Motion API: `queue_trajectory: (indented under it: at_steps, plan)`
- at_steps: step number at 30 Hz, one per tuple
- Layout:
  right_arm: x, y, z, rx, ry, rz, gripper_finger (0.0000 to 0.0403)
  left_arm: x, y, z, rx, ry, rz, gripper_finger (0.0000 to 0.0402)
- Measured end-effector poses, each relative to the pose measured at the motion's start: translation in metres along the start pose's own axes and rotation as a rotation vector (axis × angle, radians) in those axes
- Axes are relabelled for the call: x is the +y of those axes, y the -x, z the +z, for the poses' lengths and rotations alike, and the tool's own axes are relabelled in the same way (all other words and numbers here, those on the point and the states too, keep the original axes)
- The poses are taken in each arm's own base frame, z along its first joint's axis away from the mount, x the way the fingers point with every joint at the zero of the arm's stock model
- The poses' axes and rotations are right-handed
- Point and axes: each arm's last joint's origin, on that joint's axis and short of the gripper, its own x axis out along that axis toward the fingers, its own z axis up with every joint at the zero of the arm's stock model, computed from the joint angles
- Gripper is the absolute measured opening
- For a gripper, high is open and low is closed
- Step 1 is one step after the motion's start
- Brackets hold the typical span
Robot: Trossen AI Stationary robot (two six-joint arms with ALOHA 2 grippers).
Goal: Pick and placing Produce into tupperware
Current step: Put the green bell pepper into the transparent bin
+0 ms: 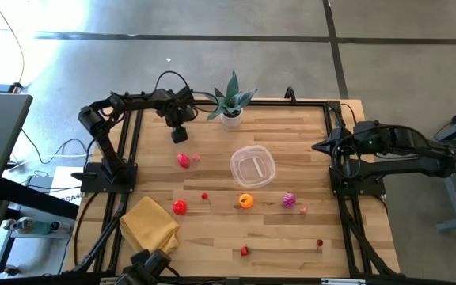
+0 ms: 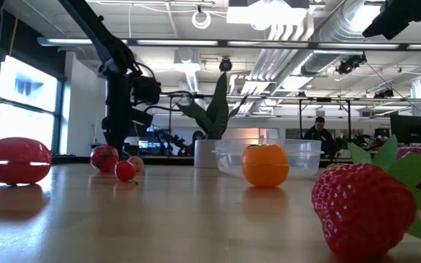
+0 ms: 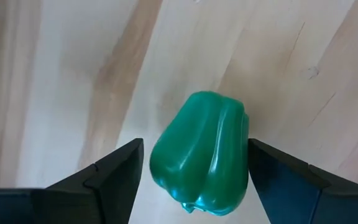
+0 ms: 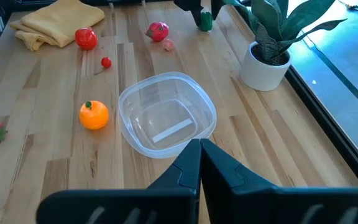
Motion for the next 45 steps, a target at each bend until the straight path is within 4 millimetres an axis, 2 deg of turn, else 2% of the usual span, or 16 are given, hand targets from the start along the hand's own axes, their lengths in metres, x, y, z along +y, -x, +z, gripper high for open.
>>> queue_trajectory:
  at_steps: [6, 33, 45]
  plan:
    - [0.0000, 0.0000, 0.0000, 0.000, 0.000, 0.000, 0.0000, 0.0001, -0.0113, 0.0014, 0.030, 0.000, -0.021, 0.0272]
    - [0.0000, -0.0001, 0.0000, 0.000, 0.000, 0.000, 0.0000, 0.0002, -0.0116, 0.0017, 0.026, -0.001, -0.023, 0.0204]
    - [0.0000, 0.0000, 0.0000, 0.000, 0.000, 0.000, 0.0000, -0.0002, -0.0115, 0.0008, 0.037, 0.023, -0.024, 0.0208]
